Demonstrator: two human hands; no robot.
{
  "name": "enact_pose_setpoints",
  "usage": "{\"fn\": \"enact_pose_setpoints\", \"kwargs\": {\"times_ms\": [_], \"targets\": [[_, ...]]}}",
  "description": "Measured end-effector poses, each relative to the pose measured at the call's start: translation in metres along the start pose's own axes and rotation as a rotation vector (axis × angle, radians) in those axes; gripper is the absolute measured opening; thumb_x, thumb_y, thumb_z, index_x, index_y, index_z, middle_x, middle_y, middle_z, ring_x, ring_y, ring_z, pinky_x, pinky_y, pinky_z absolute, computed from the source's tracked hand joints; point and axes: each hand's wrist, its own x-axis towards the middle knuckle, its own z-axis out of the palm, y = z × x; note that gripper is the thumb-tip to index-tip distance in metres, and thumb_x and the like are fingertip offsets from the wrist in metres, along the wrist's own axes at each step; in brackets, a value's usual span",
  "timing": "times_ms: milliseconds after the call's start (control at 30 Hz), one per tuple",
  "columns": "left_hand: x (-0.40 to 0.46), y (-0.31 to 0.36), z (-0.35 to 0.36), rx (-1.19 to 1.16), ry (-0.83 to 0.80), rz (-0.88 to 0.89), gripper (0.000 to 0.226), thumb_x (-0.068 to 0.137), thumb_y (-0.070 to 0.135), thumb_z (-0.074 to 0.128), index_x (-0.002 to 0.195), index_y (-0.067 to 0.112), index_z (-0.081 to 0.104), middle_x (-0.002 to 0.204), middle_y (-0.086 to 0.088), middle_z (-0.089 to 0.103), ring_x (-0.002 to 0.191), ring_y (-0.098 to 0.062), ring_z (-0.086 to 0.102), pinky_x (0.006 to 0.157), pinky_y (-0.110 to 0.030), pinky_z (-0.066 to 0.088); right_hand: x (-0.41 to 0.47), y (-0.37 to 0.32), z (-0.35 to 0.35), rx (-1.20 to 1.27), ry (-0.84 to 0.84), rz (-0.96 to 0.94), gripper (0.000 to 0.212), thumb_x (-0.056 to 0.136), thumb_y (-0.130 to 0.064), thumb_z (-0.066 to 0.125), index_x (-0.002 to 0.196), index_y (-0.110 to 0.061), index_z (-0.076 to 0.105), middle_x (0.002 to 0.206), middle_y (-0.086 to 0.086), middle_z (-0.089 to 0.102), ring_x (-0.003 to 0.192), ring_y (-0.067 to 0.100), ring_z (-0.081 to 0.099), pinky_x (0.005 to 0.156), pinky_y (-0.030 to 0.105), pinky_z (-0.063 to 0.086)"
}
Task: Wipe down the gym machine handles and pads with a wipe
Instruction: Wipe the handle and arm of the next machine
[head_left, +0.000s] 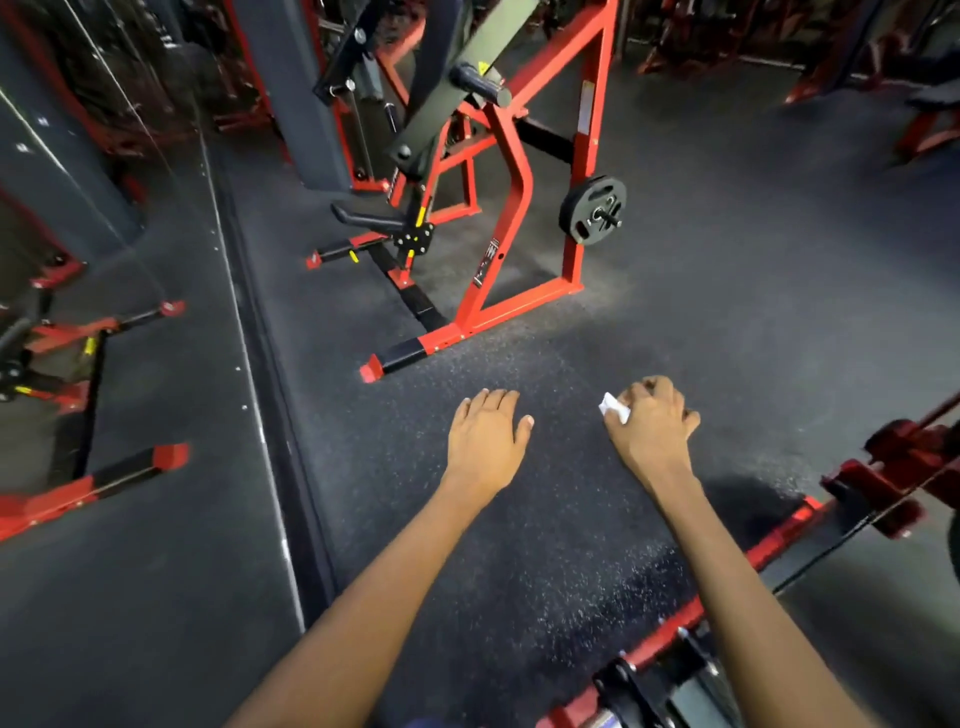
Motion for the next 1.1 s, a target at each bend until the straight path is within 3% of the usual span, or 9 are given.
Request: {"fn": "enact_pose_setpoints", "kwargs": {"times_ms": [200, 433, 767, 1100], "targets": [[0.018, -0.027, -0.012, -0.02, 0.046, 0.052, 0.049, 0.102, 0.038, 0.037, 0.145, 0.014, 0.04, 0.147, -0.004, 0.045, 0.142, -0.022, 0.031, 0.118, -0.037, 0.02, 0.01, -0.026, -0.003, -0.088, 0.045, 0.023, 0.03, 0.091, -0.03, 0.056, 0.112, -0.009, 0.061, 0.136, 0.011, 0.038, 0.13, 0.03, 0.03, 0.107, 0.053, 0.02], [0.098, -0.109, -0.034, -0.014, 0.043, 0.082, 0.051, 0.102, 0.039, 0.037, 0.147, 0.015, 0.036, 0.149, -0.005, 0.043, 0.141, -0.022, 0.032, 0.117, -0.038, 0.021, 0.049, -0.091, 0.031, -0.182, 0.025, 0.121, 0.033, 0.091, -0.031, 0.055, 0.115, -0.01, 0.059, 0.135, 0.013, 0.037, 0.128, 0.033, 0.03, 0.105, 0.056, 0.021], [0.203, -0.199, -0.095, -0.042, 0.099, 0.056, 0.048, 0.1, 0.038, 0.041, 0.14, 0.012, 0.044, 0.137, -0.009, 0.054, 0.129, -0.027, 0.045, 0.109, -0.042, 0.032, 0.139, -0.226, 0.065, -0.178, 0.06, 0.045, 0.035, 0.093, -0.034, 0.051, 0.118, -0.009, 0.058, 0.135, 0.012, 0.037, 0.129, 0.032, 0.03, 0.106, 0.055, 0.023], [0.283, -0.278, -0.132, 0.01, 0.159, -0.02, 0.047, 0.101, 0.039, 0.038, 0.14, 0.014, 0.043, 0.139, -0.006, 0.052, 0.13, -0.024, 0.044, 0.107, -0.037, 0.03, 0.235, -0.348, 0.109, -0.119, -0.005, -0.087, 0.036, 0.091, -0.033, 0.052, 0.119, -0.01, 0.056, 0.132, 0.011, 0.039, 0.127, 0.033, 0.033, 0.106, 0.056, 0.022]]}}
